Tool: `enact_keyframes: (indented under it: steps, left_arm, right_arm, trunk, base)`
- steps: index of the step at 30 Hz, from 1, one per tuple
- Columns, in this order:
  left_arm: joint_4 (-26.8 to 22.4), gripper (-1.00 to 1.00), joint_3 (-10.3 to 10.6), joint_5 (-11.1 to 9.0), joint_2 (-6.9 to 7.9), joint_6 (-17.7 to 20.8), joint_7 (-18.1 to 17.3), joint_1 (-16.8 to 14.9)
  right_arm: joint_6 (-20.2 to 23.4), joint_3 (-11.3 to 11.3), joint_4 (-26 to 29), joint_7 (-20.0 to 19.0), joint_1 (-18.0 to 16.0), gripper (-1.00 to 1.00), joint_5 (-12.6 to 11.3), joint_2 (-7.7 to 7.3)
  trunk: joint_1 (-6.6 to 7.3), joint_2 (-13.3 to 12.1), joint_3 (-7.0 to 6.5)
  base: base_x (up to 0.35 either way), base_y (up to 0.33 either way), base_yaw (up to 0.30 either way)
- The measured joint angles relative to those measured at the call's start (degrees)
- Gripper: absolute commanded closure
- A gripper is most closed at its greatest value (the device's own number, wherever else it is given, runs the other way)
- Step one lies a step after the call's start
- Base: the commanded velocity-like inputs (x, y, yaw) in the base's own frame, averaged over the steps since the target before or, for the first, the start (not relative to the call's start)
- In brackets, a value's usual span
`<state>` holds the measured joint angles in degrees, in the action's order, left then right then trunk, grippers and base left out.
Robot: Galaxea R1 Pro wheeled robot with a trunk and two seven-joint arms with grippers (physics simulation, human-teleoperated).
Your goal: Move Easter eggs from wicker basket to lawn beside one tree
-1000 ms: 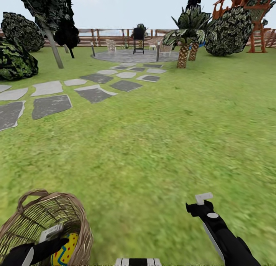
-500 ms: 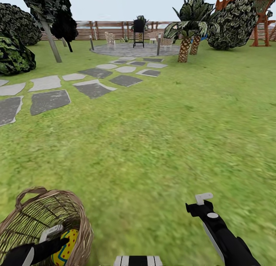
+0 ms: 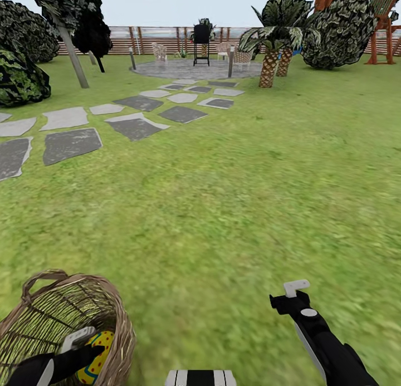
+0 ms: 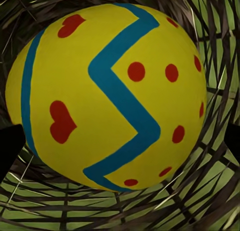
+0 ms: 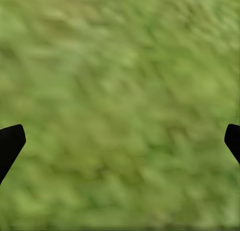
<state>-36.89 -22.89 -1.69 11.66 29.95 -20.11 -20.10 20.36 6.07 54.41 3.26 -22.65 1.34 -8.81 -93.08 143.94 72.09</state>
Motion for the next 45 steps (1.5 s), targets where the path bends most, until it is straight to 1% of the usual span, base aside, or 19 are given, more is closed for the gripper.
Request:
enact_keyframes:
  steps: [5, 11, 16, 27, 37, 45]
  left_arm:
    - [0.0, -1.00, 0.0, 0.0, -0.03, 0.0, 0.0, 0.0]
    - [0.0, -1.00, 0.0, 0.0, -0.03, 0.0, 0.0, 0.0]
    - [0.0, -1.00, 0.0, -0.1, -0.05, 0.0, 0.0, 0.0]
    - [0.0, -1.00, -0.1, 0.0, -0.29, -0.1, 0.0, 0.0]
    - [0.0, -1.00, 0.0, 0.2, -0.12, 0.0, 0.1, 0.0]
    - [-0.2, -1.00, -0.2, 0.2, 0.37, 0.0, 0.1, 0.0]
  right_arm:
    - [0.0, 0.1, -0.1, 0.0, 0.0, -1.00, 0.0, 0.00]
    - [-0.1, 0.1, -2.0, 0.1, 0.0, -1.00, 0.0, 0.06]
    - [-0.1, 0.1, -2.3, 0.1, 0.0, -1.00, 0.0, 0.09]
    - [-0.1, 0.1, -2.3, 0.1, 0.0, -1.00, 0.0, 0.10]
    - [-0.1, 0.1, -2.3, 0.1, 0.0, -1.00, 0.0, 0.09]
    - [-0.1, 0.1, -2.3, 0.1, 0.0, -1.00, 0.0, 0.09]
  trunk:
    - [0.00, 0.0, 0.00]
    - [0.01, 0.0, 0.00]
    - [0.03, 0.0, 0.00]
    - [0.00, 0.0, 0.00]
    - [-0.26, 0.1, 2.21]
    - [-0.46, 0.2, 3.98]
  base:
    - [0.000, 0.000, 0.000]
    - [0.040, 0.000, 0.000]
    - [0.265, 0.024, 0.000]
    - [0.026, 0.003, 0.000]
    - [0.000, 0.000, 0.000]
    - [0.000, 0.000, 0.000]
